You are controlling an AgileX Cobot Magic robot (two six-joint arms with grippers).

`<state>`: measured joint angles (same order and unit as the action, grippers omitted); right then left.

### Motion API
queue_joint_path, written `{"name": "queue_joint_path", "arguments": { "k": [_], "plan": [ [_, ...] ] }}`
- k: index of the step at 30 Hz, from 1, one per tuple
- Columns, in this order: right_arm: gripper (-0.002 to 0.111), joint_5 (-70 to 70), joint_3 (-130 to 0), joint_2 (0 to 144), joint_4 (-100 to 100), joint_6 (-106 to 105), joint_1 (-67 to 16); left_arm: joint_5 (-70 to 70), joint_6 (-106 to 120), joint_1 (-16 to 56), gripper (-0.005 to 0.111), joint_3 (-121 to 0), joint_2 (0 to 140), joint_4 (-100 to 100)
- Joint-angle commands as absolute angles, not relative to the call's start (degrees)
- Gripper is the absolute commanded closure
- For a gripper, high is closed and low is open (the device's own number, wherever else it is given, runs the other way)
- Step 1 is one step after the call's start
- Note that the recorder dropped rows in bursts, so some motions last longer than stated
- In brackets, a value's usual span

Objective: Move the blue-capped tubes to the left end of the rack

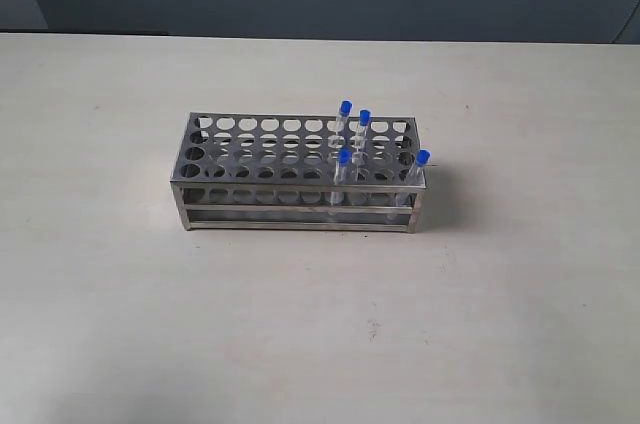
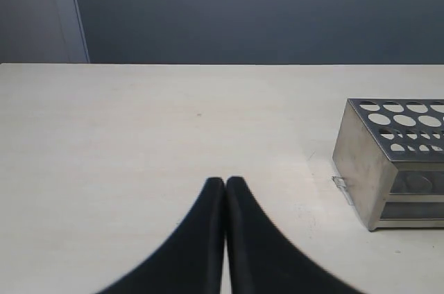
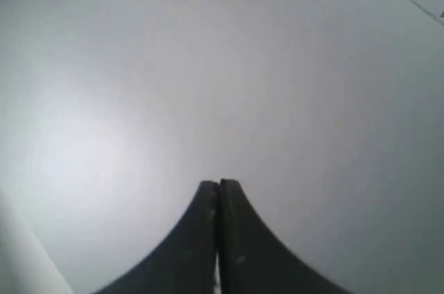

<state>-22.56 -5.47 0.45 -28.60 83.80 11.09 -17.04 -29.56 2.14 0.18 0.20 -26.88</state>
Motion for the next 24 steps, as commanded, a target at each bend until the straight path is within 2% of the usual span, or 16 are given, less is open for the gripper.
{"name": "queue_joint_path", "arguments": {
  "k": [1, 4, 9, 16, 19, 24],
  "plan": [
    [0.109, -19.03, -16.44, 8.10, -80.45, 117.51, 11.24, -16.75, -29.59, 2.50, 0.106, 0.00, 0.00, -26.88],
    [0.109, -23.90, -23.45, 18.84, -98.54, 121.23, 11.24, -16.75, -29.59, 2.50, 0.106, 0.00, 0.00, -26.99],
    [0.109, -33.42, -35.60, 37.43, -99.95, 121.23, 9.68, -16.75, -29.59, 2.50, 0.106, 0.00, 0.00, -26.99],
    [0.109, -40.23, -51.54, 59.78, -99.95, 118.14, 0.72, -16.75, -29.59, 2.50, 0.106, 0.00, 0.00, -26.99],
    [0.109, -27.80, -55.27, 65.13, -99.95, 111.27, -4.39, -16.75, -29.59, 2.50, 0.106, 0.00, 0.00, -26.99],
    [0.109, 16.34, -56.43, 69.90, -99.95, 95.64, -15.16, -16.75, -29.59, 2.50, 0.106, 0.00, 0.00, -26.99]
  ]
}}
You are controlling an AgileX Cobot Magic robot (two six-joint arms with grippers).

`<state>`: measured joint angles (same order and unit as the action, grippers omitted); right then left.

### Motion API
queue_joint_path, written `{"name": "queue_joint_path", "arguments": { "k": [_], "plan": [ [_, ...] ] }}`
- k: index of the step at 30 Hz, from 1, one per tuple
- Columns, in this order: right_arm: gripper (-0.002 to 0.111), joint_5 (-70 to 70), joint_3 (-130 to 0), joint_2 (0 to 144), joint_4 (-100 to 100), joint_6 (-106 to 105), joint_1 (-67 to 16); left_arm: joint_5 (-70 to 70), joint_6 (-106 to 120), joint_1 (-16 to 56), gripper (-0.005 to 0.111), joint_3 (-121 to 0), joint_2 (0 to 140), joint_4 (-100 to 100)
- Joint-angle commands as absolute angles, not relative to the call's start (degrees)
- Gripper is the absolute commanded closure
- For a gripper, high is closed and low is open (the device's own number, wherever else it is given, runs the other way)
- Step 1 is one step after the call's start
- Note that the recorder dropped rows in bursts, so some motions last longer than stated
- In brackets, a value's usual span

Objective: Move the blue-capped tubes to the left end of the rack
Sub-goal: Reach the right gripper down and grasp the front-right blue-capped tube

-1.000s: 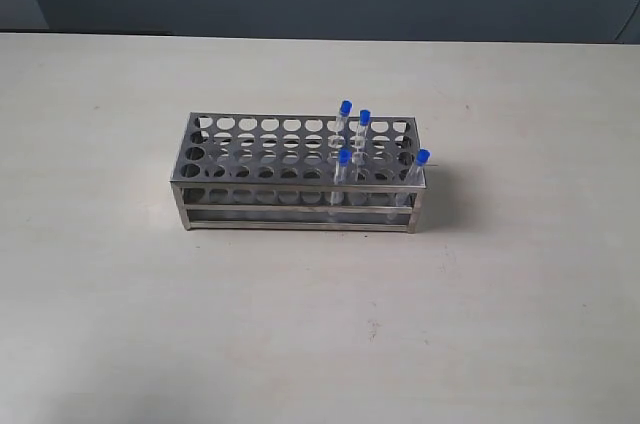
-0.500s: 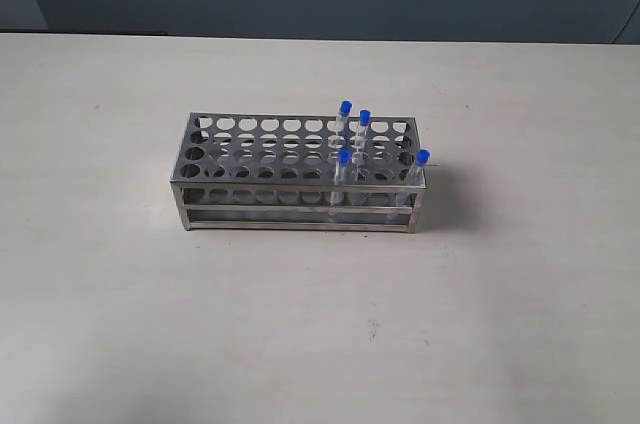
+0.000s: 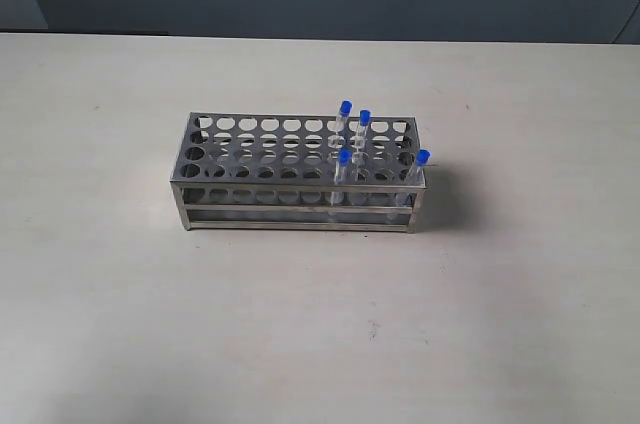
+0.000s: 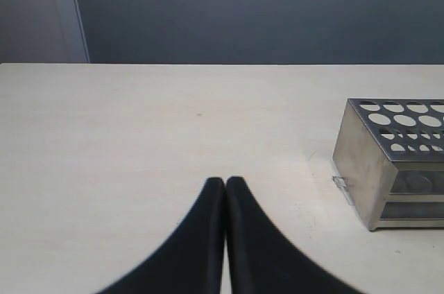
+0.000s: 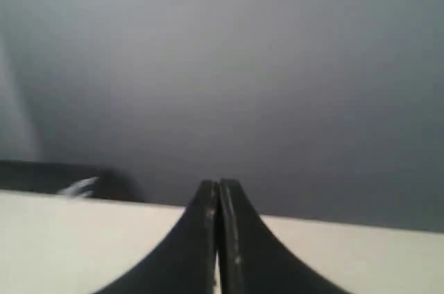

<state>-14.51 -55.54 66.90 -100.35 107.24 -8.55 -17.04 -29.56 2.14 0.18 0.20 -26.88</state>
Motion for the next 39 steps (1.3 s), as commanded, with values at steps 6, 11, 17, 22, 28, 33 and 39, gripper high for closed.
{"name": "queue_joint_path", "arguments": {
  "k": [6, 11, 17, 22, 28, 33, 39],
  "plan": [
    [0.109, 10.32, -56.16, 74.65, -77.94, 60.59, -19.43, -16.75, -29.59, 2.50, 0.106, 0.00, 0.00, -26.99],
    [0.109, 22.45, -58.47, 77.15, -31.64, 25.93, -27.62, -16.75, -29.59, 2.50, 0.106, 0.00, 0.00, -26.99],
    [0.109, 48.34, -65.27, 83.28, -1.44, -1.68, -33.91, -16.62, -29.59, 2.50, 0.106, 0.00, 0.00, -26.99],
    [0.109, 49.67, -65.68, 85.69, 3.12, -2.24, -37.17, -16.62, -29.59, 2.50, 0.106, 0.00, 0.00, -26.99],
    [0.109, 47.08, -65.60, 88.42, 3.93, -3.15, -38.33, -16.62, -29.59, 2.50, 0.106, 0.00, 0.00, -26.99],
    [0.095, 43.39, -65.46, 91.63, 3.56, -3.37, -38.33, -16.62, -29.59, 2.50, 0.106, 0.00, 0.00, -26.99],
    [0.060, 40.15, -65.46, 94.06, -1.71, -2.12, -38.33, -16.62, -29.59, 2.50, 0.106, 0.00, 0.00, -26.99]
  ]
}}
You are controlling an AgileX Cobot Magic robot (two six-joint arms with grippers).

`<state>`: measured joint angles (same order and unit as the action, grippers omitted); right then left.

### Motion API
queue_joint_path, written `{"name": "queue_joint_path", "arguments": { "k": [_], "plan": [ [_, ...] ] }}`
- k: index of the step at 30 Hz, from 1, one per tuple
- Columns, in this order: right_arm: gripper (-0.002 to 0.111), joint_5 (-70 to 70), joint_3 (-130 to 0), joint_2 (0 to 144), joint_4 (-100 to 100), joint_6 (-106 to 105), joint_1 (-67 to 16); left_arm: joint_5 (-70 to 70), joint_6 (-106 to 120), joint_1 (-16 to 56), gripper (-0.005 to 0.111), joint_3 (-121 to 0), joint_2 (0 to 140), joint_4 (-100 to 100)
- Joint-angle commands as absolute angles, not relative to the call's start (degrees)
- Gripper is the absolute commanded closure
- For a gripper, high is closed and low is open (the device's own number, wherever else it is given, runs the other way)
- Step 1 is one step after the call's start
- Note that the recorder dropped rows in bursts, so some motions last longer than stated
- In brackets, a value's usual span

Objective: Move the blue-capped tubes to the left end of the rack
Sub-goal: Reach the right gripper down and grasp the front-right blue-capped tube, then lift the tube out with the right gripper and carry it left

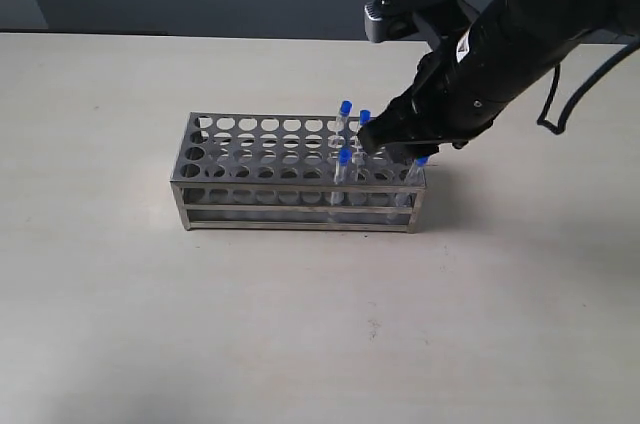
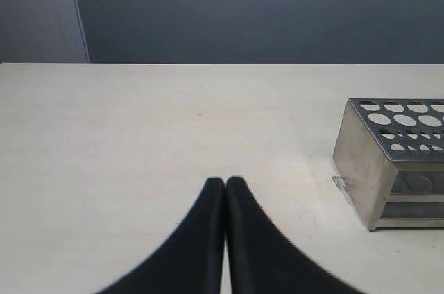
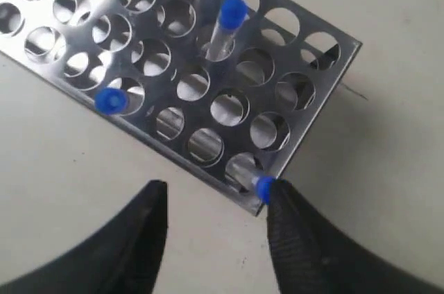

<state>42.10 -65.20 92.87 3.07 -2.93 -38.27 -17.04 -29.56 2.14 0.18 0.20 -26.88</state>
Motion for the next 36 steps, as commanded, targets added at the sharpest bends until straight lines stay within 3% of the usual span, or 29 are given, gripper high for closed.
{"name": "queue_joint_path", "arguments": {
  "k": [1, 9, 11, 12, 14, 36],
  "plan": [
    [0.060, 40.15, -65.46, 94.37, -3.08, -1.24, -38.33, -16.62, -29.59, 2.50, 0.106, 0.00, 0.00, -26.99],
    [0.060, 40.29, -65.46, 99.73, -4.99, 5.18, -38.33, -16.77, -29.59, 2.50, 0.106, 0.00, 0.00, -26.89],
    [0.071, 40.18, -65.46, 100.17, -4.60, 5.18, -38.33, -16.77, -29.59, 2.50, 0.106, 0.00, 0.00, -26.89],
    [0.088, 40.09, -65.46, 100.17, -4.60, 5.18, -38.33, -16.77, -29.59, 2.50, 0.106, 0.00, 0.00, -26.89],
    [0.108, 40.09, -65.46, 100.17, -4.77, 5.18, -38.33, -16.77, -29.59, 2.50, 0.106, 0.00, 0.00, -26.89],
    [0.109, 36.92, -66.02, 84.46, -3.12, 3.95, -38.46, -16.77, -29.59, 2.50, 0.106, 0.00, 0.00, -26.89]
  ]
}}
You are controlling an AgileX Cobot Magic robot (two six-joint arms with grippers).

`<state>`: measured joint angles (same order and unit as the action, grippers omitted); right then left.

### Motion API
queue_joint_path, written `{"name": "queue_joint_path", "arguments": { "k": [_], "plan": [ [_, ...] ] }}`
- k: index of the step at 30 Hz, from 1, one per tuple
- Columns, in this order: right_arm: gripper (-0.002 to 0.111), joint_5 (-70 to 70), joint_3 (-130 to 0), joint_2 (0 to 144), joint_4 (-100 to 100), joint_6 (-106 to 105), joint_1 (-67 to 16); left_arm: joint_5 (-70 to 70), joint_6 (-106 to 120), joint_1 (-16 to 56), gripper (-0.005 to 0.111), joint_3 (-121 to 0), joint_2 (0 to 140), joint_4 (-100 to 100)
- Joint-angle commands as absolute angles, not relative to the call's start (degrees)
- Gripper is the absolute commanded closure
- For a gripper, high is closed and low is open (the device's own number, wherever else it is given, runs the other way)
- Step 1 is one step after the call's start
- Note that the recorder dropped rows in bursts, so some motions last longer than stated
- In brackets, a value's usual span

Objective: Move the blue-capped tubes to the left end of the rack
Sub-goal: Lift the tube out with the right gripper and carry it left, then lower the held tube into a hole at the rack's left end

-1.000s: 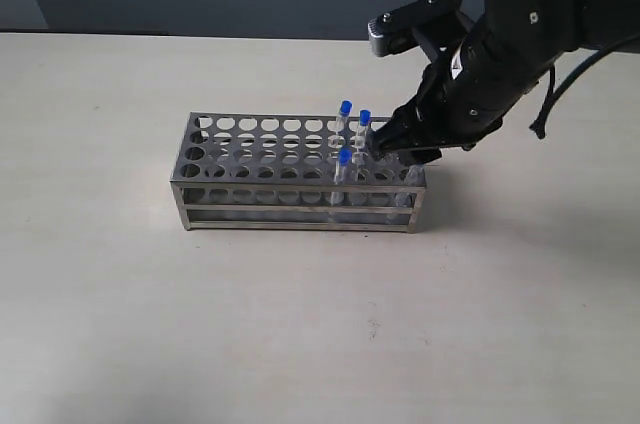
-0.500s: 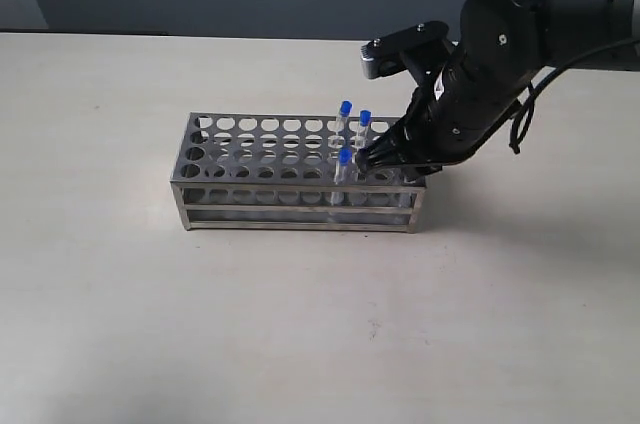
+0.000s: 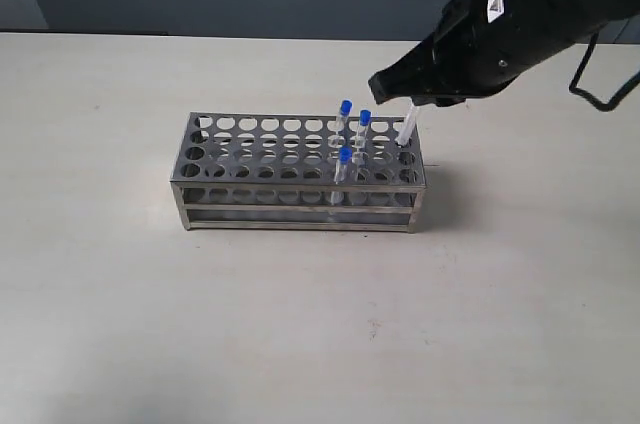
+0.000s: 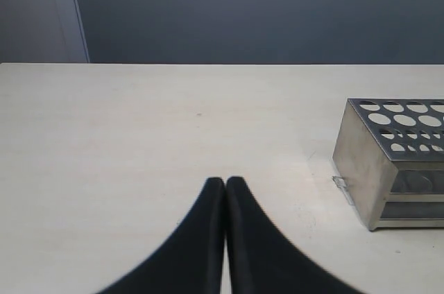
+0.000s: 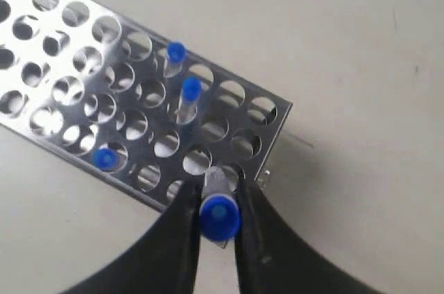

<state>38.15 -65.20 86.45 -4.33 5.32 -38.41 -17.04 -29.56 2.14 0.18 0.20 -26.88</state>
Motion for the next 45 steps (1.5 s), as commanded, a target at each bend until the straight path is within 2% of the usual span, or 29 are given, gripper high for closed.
{"name": "queue_joint_path", "arguments": {
  "k": [1, 7, 19, 23, 35, 45],
  "plan": [
    [0.109, 37.03, -66.80, 84.46, -1.95, 2.42, -38.46, -16.77, -29.59, 2.50, 0.106, 0.00, 0.00, -26.89],
    [0.109, 38.20, -76.45, 89.26, 6.11, -11.82, -40.75, -16.52, -29.59, 2.50, 0.106, 0.00, 0.00, -26.89],
    [0.109, 54.24, -110.44, 116.02, 8.35, -18.29, -45.98, -16.52, -29.59, 2.50, 0.106, 0.00, 0.00, -26.89],
    [0.109, 56.92, -117.45, 122.00, 8.47, -19.46, -47.42, -16.63, -29.59, 2.50, 0.106, 0.00, 0.00, -26.89],
    [0.109, 55.01, -121.49, 127.92, 12.89, -23.48, -51.43, -16.63, -29.59, 2.50, 0.106, 0.00, 0.00, -26.89],
    [0.109, 51.98, -121.49, 128.18, 10.25, -23.38, -51.41, -16.63, -29.59, 2.50, 0.106, 0.00, 0.00, -26.89]
  ]
}}
